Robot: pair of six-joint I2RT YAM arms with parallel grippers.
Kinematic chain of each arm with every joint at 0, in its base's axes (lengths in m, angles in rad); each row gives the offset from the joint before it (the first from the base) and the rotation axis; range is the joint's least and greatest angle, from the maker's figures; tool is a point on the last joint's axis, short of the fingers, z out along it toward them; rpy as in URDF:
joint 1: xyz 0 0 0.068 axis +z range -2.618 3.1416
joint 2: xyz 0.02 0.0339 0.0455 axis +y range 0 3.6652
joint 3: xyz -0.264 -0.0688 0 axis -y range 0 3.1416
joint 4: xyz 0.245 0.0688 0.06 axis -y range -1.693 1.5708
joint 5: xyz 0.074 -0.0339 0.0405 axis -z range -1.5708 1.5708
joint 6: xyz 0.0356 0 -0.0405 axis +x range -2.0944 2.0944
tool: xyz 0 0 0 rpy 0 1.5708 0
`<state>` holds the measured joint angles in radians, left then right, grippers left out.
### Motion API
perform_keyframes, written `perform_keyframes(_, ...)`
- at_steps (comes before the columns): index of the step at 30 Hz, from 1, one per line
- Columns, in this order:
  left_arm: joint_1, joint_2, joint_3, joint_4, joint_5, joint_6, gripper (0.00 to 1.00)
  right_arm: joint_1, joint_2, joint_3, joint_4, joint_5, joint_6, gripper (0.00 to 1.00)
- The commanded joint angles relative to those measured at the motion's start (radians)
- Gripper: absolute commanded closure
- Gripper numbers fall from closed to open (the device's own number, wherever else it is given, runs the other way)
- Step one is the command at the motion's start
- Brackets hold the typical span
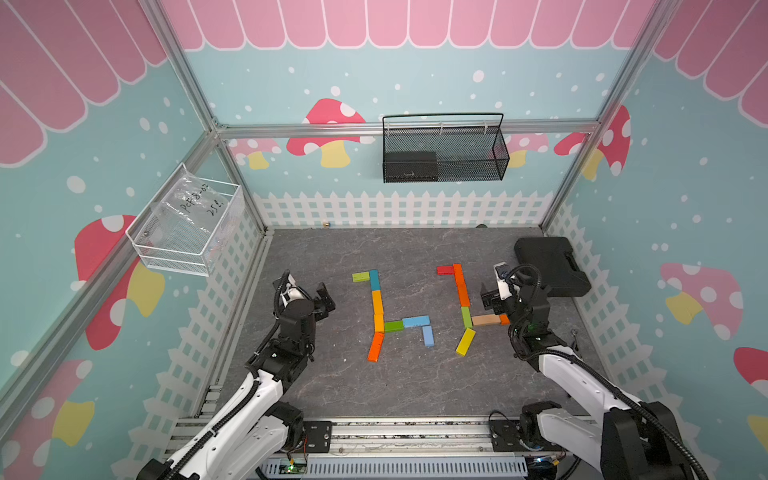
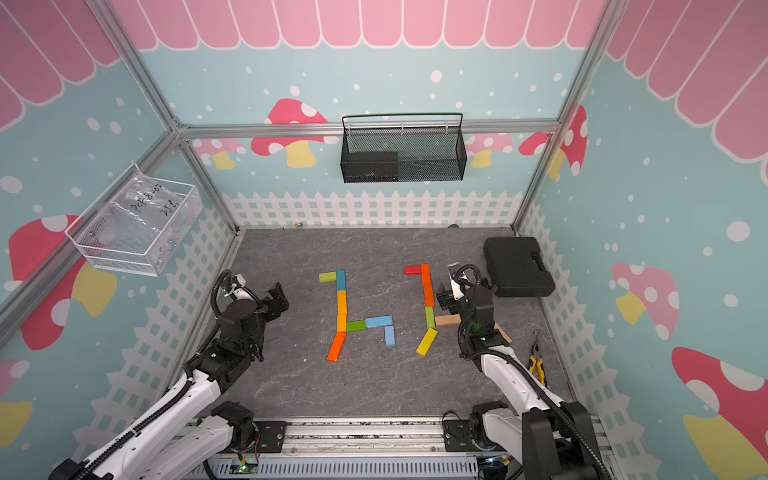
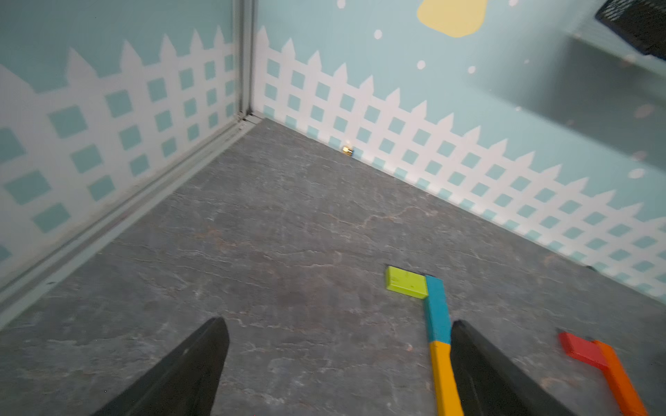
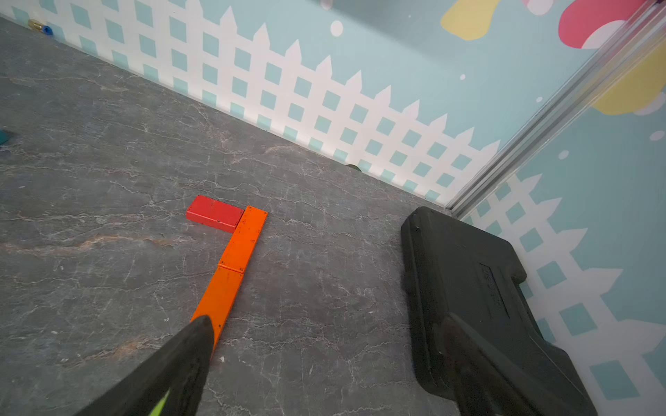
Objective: Assemble a giraffe with building blocks
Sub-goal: Reset both arms
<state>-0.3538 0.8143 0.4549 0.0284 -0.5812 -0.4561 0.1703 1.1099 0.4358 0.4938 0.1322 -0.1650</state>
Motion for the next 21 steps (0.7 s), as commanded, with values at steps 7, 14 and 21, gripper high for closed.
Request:
perform_keyframes(7, 0.008, 0.037, -0.114, 0.307, -0.284, 0.118, 0.01, -0.012, 0.103, -0.139, 0.378, 0.038, 0.043, 0.01)
perform_keyframes(14, 0.037, 0.108, -0.184, 0.47, -0.316, 0.215, 0.01, -0.026, 0.2, -0.18, 0.524, 0.022, 0.063, 0.0)
perform_keyframes(21, 0.152, 0.319, -0.273, 0.782, -0.136, 0.255, 0.02, -0.04, 0.339, -0.237, 0.774, 0.037, 0.027, 0.0)
